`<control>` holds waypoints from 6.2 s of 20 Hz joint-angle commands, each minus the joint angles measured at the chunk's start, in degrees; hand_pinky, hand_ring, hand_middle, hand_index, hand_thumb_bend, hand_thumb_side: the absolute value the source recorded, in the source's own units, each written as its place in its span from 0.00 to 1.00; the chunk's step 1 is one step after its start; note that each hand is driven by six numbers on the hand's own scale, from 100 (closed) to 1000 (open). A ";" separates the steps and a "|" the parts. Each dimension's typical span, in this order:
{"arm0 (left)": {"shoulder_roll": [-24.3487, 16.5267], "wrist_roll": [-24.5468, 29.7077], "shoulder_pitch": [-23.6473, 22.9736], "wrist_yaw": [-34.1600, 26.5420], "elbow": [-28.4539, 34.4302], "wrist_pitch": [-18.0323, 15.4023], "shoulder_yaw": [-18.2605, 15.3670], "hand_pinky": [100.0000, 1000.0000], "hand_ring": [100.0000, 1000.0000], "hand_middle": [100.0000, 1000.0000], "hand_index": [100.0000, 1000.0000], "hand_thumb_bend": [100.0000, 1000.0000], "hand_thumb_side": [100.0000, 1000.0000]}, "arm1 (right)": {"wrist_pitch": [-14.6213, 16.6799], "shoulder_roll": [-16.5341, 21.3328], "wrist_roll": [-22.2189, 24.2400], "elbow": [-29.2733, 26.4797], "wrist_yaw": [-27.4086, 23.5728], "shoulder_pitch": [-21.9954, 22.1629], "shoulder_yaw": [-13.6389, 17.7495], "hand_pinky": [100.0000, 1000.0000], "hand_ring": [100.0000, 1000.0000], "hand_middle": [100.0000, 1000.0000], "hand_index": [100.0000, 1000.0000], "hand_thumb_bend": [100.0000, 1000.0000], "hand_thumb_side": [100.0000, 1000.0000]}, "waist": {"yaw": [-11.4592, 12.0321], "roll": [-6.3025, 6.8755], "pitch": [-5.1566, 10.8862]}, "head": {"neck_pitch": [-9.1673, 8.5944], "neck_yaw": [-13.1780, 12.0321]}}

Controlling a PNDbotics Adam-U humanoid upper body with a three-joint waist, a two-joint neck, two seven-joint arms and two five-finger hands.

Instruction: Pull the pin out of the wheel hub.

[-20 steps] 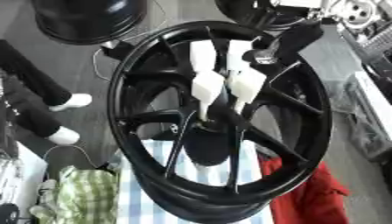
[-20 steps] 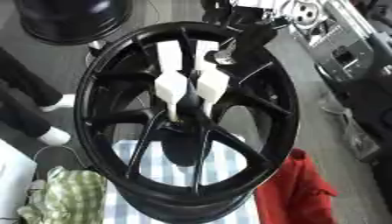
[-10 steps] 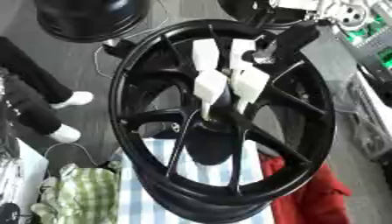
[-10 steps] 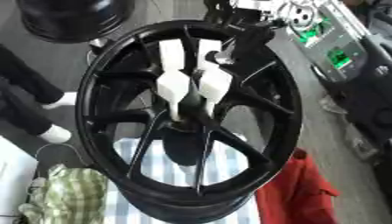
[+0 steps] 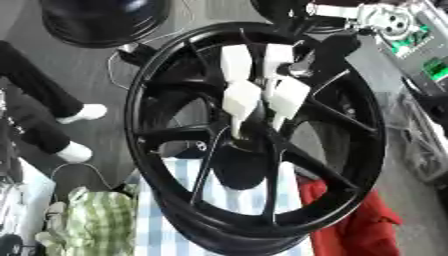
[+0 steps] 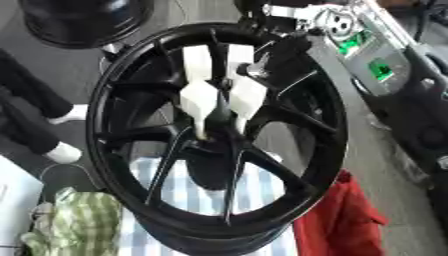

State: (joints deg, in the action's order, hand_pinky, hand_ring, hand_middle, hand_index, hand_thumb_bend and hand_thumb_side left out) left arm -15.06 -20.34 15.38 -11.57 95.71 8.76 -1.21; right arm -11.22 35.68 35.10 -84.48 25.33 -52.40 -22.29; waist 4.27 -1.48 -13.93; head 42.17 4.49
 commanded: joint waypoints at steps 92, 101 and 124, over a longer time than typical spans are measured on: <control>-1.20 0.35 1.18 0.14 1.38 0.16 -0.48 0.71 0.70 0.64 0.69 0.11 0.79 | -13.11 5.35 -19.30 -16.37 -29.21 4.20 16.83 0.81 0.63 0.41 0.44 0.00 0.01 | -0.71 0.38 -0.25 | -1.02 -1.32; -2.30 -1.19 0.76 0.32 1.69 -0.10 -1.73 0.71 0.70 0.64 0.70 0.10 0.78 | -12.35 14.98 -35.42 -25.13 -38.04 17.37 29.38 0.80 0.63 0.41 0.44 0.00 0.00 | -2.61 0.86 0.09 | -0.04 -3.14; -3.11 -3.55 -0.19 0.45 2.18 -0.48 -3.43 0.71 0.71 0.64 0.70 0.10 0.77 | -12.54 3.25 -41.92 -18.14 -14.75 55.76 45.27 0.90 0.88 0.88 0.85 0.35 0.23 | -5.08 2.03 1.38 | 0.65 -5.25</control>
State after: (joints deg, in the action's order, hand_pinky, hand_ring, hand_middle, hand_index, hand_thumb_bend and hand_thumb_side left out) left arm -16.69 -23.98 14.64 -11.37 96.86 8.29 -4.25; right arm -23.78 37.89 -7.58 -103.16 8.85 3.70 21.85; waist -0.86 0.76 -13.58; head 43.38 -0.91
